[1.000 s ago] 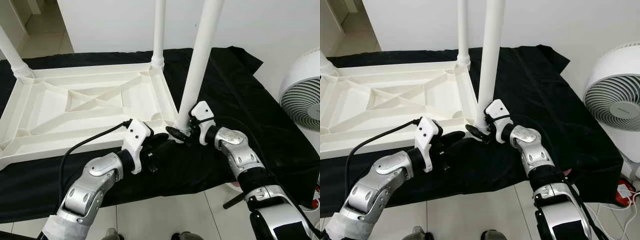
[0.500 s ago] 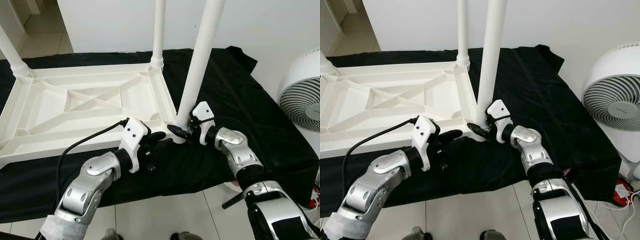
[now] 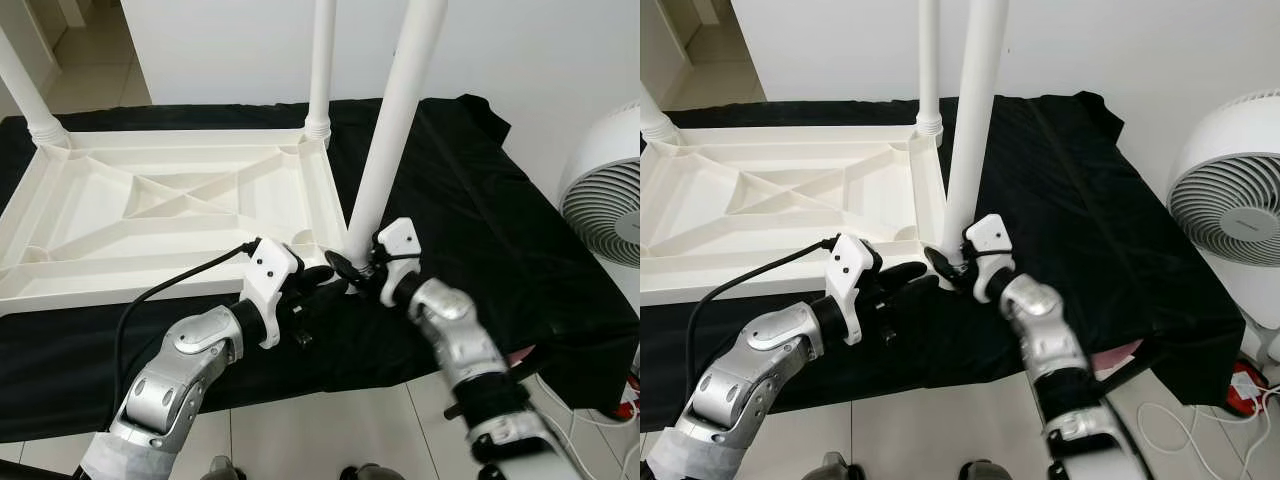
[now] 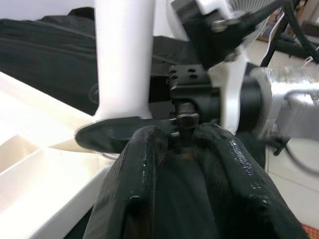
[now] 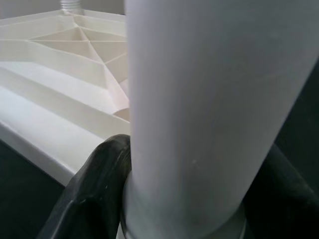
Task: Building children table
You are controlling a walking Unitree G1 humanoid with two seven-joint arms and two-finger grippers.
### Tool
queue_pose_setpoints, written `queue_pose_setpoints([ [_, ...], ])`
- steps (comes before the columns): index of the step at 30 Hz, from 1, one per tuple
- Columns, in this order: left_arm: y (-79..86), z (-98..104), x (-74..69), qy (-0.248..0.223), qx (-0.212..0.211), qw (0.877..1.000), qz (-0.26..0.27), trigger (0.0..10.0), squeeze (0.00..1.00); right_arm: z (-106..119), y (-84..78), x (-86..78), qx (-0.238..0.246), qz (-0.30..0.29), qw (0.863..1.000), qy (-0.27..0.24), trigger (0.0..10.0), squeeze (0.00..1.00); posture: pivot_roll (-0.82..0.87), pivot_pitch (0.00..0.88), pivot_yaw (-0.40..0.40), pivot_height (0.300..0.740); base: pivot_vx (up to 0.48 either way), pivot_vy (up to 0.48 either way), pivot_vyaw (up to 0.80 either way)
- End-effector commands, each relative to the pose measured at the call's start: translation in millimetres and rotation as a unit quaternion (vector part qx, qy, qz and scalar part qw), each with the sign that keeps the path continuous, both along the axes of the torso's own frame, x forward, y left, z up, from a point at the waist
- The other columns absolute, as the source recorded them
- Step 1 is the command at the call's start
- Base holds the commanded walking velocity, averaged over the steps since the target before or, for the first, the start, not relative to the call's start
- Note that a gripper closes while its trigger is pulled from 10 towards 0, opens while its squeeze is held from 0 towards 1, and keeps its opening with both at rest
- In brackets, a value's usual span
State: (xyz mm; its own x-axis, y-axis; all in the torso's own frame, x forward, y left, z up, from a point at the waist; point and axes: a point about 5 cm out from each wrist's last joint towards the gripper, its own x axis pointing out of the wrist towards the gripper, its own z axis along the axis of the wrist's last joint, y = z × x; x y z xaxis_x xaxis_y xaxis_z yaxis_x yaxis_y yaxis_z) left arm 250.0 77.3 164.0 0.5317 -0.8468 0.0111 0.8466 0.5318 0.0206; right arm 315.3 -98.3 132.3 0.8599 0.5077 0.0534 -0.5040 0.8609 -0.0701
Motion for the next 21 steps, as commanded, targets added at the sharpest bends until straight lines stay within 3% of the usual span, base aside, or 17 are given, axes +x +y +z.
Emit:
queue_pose_setpoints([
  [1, -1.7, -3.3, -2.6, 0.007, 0.006, 1.000, -0.010, 10.0, 0.00, -4.4, -10.4, -4.0, 0.028, -0.097, 0.995, 0.020, 10.0, 0.00, -0.03, 0.057, -0.017, 0.740, 0.000, 0.000, 0.00],
  [4, -1.9, -3.5, -2.6, 0.007, 0.006, 1.000, -0.011, 10.0, 0.00, -5.2, -13.3, -7.0, 0.022, -0.136, 0.990, 0.014, 10.0, 0.00, -0.03, 0.057, -0.017, 0.740, 0.000, 0.000, 0.00],
  [6, -2.6, -3.7, -2.3, 0.007, 0.006, 1.000, -0.012, 10.0, 0.00, -7.0, -18.6, -12.7, 0.026, -0.211, 0.977, 0.016, 10.0, 0.00, -0.03, 0.058, -0.021, 0.740, 0.000, 0.000, 0.00],
  [14, -3.8, -4.9, -3.4, 0.008, 0.006, 1.000, -0.016, 10.0, 0.00, -4.9, -16.2, -17.9, 0.023, -0.211, 0.977, 0.023, 10.0, 0.00, -0.04, 0.049, -0.024, 0.740, 0.000, 0.000, 0.00],
  [15, -3.6, -4.8, -3.1, 0.008, 0.006, 1.000, -0.016, 10.0, 0.00, -3.6, -15.6, -18.3, 0.027, -0.205, 0.978, 0.022, 10.0, 0.89, -0.04, 0.044, -0.026, 0.740, 0.000, 0.000, 0.00],
  [18, -3.4, -4.7, -2.8, 0.007, 0.006, 1.000, -0.015, 10.0, 0.00, -2.8, -14.9, -18.7, 0.029, -0.201, 0.979, 0.021, 10.0, 0.89, -0.04, 0.044, -0.026, 0.740, 0.000, 0.000, 0.00],
  [19, -3.2, -4.7, -2.8, 0.006, 0.007, 1.000, -0.014, 10.0, 0.00, 0.0, -14.7, -19.5, 0.039, -0.200, 0.979, 0.020, 10.0, 1.00, -0.03, 0.041, -0.030, 0.740, 0.000, 0.000, 0.00],
  [21, -3.0, -4.9, -3.2, 0.006, 0.008, 1.000, -0.013, 10.0, 0.00, 3.9, -16.3, -20.1, 0.043, -0.207, 0.977, 0.015, 10.0, 1.00, -0.03, 0.039, -0.032, 0.740, 0.000, 0.000, 0.00],
])
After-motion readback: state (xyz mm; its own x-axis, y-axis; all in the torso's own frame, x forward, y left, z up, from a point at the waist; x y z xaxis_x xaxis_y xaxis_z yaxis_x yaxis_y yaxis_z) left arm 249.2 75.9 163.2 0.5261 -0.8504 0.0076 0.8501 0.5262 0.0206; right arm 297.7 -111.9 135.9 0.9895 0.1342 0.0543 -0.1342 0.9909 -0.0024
